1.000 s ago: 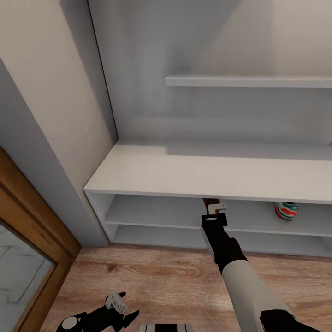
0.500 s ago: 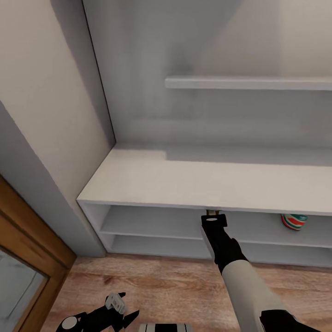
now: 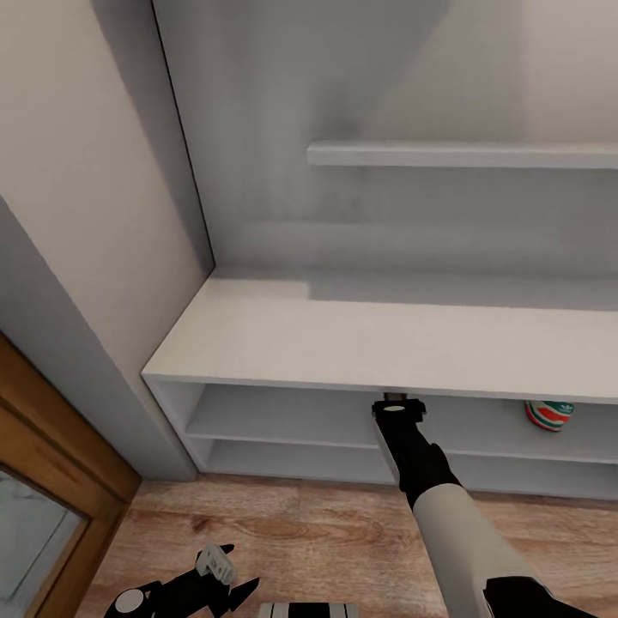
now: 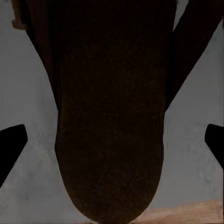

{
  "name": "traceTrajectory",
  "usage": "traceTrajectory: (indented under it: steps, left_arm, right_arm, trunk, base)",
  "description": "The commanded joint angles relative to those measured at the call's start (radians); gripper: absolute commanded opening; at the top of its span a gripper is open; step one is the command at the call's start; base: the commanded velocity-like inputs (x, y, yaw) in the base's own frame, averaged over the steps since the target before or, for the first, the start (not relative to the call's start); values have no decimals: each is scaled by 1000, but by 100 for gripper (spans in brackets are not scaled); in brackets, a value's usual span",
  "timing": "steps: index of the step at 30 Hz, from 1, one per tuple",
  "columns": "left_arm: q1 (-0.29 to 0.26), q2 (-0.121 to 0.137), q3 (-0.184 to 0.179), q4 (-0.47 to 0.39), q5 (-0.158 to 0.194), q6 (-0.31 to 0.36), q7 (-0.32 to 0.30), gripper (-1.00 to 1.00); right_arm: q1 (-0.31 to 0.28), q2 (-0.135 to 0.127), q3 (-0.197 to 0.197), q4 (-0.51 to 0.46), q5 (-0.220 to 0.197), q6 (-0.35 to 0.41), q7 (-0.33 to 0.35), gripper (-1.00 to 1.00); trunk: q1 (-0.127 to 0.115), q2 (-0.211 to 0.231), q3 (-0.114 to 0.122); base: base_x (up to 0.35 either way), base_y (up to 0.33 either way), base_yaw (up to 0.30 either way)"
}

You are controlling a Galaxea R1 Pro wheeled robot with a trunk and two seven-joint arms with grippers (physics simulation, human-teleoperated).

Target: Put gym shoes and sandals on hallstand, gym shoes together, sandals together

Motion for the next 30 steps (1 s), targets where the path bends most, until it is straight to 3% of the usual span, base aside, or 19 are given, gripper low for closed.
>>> traceTrajectory:
  steps: [1, 9, 30]
  left_arm:
    - [-1, -1, 7, -1, -10, -6, -5, 100]
    - [1, -1, 7, -1, -10, -8, -6, 100]
    - [1, -1, 7, -1, -10, -9, -6, 100]
  right_arm:
    - [-1, 1, -1, -6, 31, 8, 0, 100]
    - [-1, 1, -1, -6, 31, 8, 0, 100]
    - [-1, 1, -1, -6, 31, 8, 1, 100]
  trunk:
    - [0, 0, -1]
    - [0, 0, -1]
    - [0, 0, -1]
  base:
    - [0, 0, 0]
    - [-76, -48, 0]
    - [-251, -159, 0]
